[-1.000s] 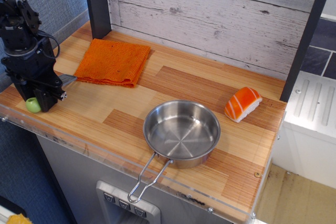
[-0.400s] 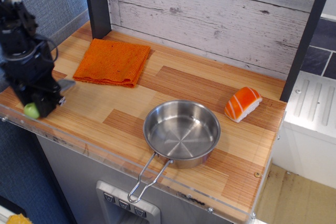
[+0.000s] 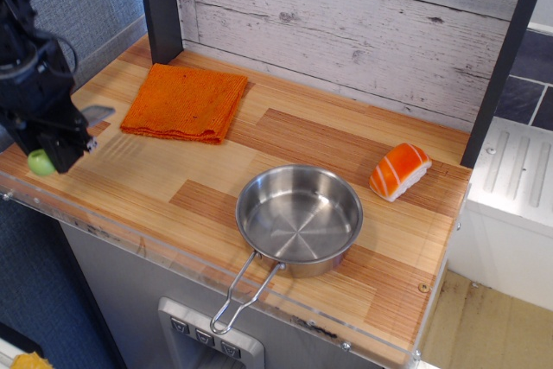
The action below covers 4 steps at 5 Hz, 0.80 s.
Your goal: Place the green spatula on top of the orange towel
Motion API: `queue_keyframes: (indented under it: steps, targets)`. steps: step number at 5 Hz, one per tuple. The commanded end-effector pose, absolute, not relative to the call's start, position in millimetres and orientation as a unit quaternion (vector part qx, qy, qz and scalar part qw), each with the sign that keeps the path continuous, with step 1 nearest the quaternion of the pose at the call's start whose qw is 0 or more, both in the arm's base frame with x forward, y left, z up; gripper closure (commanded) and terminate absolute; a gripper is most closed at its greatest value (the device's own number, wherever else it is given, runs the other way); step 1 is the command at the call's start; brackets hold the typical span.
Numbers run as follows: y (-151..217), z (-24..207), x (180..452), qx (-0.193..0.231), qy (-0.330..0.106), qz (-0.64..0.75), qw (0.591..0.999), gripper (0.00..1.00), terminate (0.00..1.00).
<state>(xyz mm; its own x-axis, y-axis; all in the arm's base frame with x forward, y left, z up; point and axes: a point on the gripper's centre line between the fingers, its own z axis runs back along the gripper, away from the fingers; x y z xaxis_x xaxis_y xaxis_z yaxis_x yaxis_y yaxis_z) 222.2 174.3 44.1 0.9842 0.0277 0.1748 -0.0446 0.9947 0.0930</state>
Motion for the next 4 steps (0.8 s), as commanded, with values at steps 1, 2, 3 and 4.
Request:
queue_keyframes:
  steps: [1, 2, 3, 4]
  targets:
    - [180, 84, 264, 0.052, -0.144, 0.020, 0.988, 1.00, 0.00]
    - [179, 81, 296, 0.036, -0.147, 0.014, 0.988, 1.00, 0.00]
    - [180, 72, 313, 0.029, -0.141, 0.016, 0.989, 1.00, 0.00]
    - [180, 58, 325, 0.027, -0.131, 0.012, 0.991, 1.00, 0.00]
